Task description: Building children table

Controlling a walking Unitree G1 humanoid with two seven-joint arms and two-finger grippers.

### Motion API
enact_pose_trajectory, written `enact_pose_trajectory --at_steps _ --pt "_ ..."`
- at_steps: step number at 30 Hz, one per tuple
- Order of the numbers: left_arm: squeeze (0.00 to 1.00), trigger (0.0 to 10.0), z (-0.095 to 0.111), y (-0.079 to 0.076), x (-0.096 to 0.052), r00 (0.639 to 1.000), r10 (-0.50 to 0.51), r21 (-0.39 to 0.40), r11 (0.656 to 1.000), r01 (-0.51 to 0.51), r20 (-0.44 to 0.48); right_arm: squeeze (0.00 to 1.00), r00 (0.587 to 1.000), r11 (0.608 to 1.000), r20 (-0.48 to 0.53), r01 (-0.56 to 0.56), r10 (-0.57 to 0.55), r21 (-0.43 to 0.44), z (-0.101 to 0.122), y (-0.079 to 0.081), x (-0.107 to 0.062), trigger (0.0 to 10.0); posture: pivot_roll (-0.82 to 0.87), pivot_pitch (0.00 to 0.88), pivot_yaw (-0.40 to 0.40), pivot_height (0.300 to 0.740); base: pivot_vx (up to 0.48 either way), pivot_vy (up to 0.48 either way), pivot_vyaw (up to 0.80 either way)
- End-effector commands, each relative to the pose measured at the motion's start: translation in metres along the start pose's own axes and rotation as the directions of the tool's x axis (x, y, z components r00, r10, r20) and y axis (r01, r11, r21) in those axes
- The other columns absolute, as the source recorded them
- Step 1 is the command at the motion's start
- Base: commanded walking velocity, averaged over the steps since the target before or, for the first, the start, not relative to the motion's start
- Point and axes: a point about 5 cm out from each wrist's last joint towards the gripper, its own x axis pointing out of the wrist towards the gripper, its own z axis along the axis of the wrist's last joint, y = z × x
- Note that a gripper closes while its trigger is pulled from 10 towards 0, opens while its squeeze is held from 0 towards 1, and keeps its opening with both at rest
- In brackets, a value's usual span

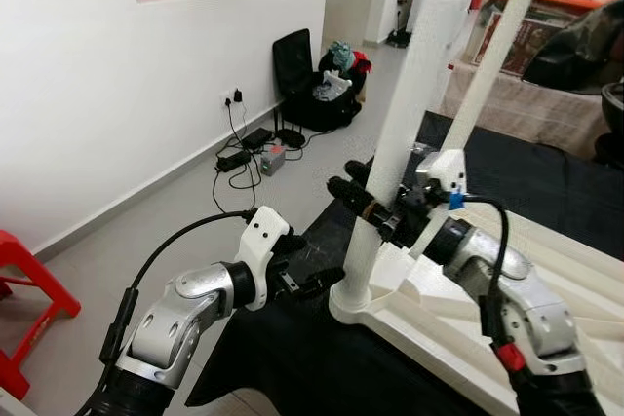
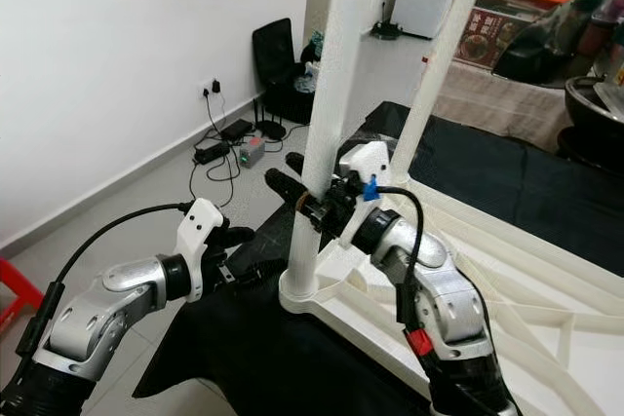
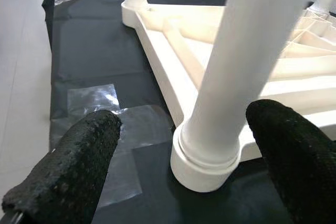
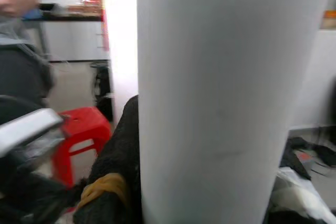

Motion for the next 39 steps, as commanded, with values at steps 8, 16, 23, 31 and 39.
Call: enact_pose_trajectory --at_steps 8,16,23,31,39 --pt "0.0 10.0 0.0 -0.005 0.003 1.0 -0.029 0.005 1.0 0.029 0.003 0.0 0.977 0.984 -0.116 0.173 -0.177 -0.046 -0.028 -0.021 -0.02 0.0 0.08 0.0 -0.077 0.74 0.0 0.0 0.0" --pt "0.0 10.0 0.002 -0.005 0.004 1.0 -0.027 0.01 1.0 0.027 0.01 0.0 0.367 0.451 -0.299 0.843 -0.881 -0.294 -0.068 -0.092 -0.073 0.0 0.09 0.0 -0.084 0.74 0.0 0.0 0.0" --pt "0.0 10.0 0.001 -0.004 0.001 1.0 -0.024 0.012 1.0 0.024 0.002 0.0 0.229 0.325 -0.328 0.905 -0.916 -0.274 -0.083 -0.077 -0.083 0.0 0.08 0.0 -0.083 0.74 0.0 0.0 0.0" --pt "0.0 10.0 0.002 -0.005 0.005 1.0 -0.03 0.012 0.999 0.029 0.005 1.0 0.472 0.522 -0.27 0.838 -0.839 -0.159 -0.069 -0.053 -0.039 10.0 0.08 0.0 -0.082 0.74 0.0 0.0 0.0" --pt "0.0 10.0 0.001 -0.003 0.003 1.0 -0.026 0.009 1.0 0.026 0.004 0.0 0.747 0.75 -0.067 0.66 -0.661 -0.046 -0.023 -0.052 -0.009 10.0 0.09 0.0 -0.082 0.74 0.0 0.0 0.0"
